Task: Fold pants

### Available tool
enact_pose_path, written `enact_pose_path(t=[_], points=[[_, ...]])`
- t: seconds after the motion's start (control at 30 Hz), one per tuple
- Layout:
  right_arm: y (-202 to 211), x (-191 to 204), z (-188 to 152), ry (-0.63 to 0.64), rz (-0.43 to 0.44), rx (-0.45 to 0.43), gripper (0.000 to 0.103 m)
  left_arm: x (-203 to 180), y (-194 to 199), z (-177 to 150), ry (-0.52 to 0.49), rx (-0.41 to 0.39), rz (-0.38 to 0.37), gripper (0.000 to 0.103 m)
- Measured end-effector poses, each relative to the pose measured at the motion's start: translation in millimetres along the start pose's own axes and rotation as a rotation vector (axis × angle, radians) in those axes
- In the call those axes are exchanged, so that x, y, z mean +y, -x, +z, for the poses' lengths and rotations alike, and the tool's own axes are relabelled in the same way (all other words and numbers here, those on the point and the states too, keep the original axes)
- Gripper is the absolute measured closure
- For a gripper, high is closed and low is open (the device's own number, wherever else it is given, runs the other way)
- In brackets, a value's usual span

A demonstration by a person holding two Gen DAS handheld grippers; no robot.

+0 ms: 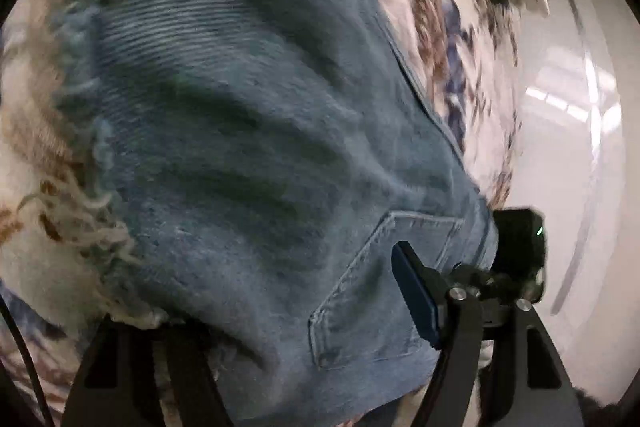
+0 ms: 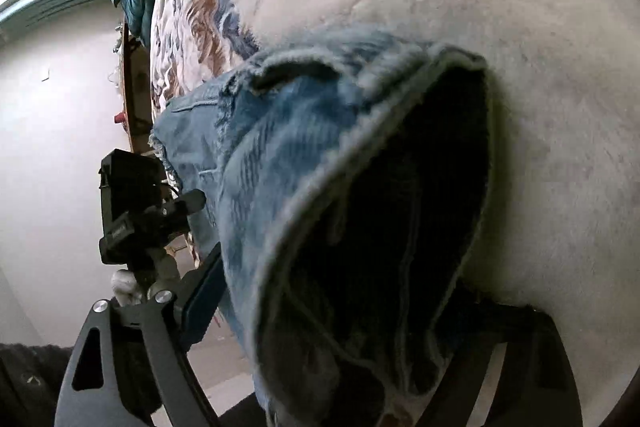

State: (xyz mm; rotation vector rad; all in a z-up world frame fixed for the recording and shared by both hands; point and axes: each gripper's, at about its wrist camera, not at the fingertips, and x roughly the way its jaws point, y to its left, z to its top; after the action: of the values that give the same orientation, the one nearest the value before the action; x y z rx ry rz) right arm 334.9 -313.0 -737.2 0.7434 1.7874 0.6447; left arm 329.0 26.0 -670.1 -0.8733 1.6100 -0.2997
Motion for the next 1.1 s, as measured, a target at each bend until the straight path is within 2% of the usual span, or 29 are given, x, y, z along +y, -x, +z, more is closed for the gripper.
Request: enact_pose_path(t=[0.03, 0.07, 0.1, 0.13, 0.17, 0.23, 0.37, 0.6, 0.87, 1.0, 1.1], points=[[-2.4, 5.4, 0.1, 0.021, -0.023, -0.005, 0.017, -0.9, 2.5, -0.5, -0.004, -0.011, 0.004, 0.043], [-4.2, 12.1, -1.4, 0.038, -0.055, -0.017, 0.023, -2.1, 4.9, -2.6, -0.016, -0.015, 0.025, 0.058], [-5.0, 17.8, -3.9, 0.047, -0.106, -0.028, 0.038, -3.8, 7.5, -5.3, -0.033, -0.015, 0.038, 0.072], [-4.6, 20.7, -6.2, 0.044, -0.121, -0.043, 0.057, -6.2, 9.6, -7.3, -0.047, -0.017, 0.044, 0.077], [-0.5, 22.1, -8.2, 0.033, -0.101, -0.061, 0.069, -8.3, 11.9, -8.7, -0.052, -0.021, 0.058, 0.083], [2.4, 29.8, -12.7, 0.037, -0.12, -0.09, 0.077, -13.3, 16.8, -10.2, -0.067, -0.029, 0.073, 0.088], [10.9, 48.5, -22.1, 0.069, -0.153, -0.134, 0.08, -32.8, 29.6, -16.3, -0.123, -0.038, 0.113, 0.092], [50.5, 99.7, -27.8, 0.117, -0.138, -0.212, 0.081, -79.6, 63.6, -13.0, -0.202, -0.057, 0.079, 0.092], [101.4, 150.9, -10.3, 0.134, -0.187, -0.282, 0.081, -107.0, 72.6, 35.8, -0.228, -0.062, 0.052, 0.092], [126.6, 189.0, 2.7, 0.155, -0.178, -0.307, 0.081, -119.3, 75.8, 58.8, -0.24, -0.059, 0.03, 0.092], [138.6, 229.3, 23.4, 0.207, -0.172, -0.321, 0.082, -138.9, 93.7, 76.7, -0.247, -0.083, 0.004, 0.092]])
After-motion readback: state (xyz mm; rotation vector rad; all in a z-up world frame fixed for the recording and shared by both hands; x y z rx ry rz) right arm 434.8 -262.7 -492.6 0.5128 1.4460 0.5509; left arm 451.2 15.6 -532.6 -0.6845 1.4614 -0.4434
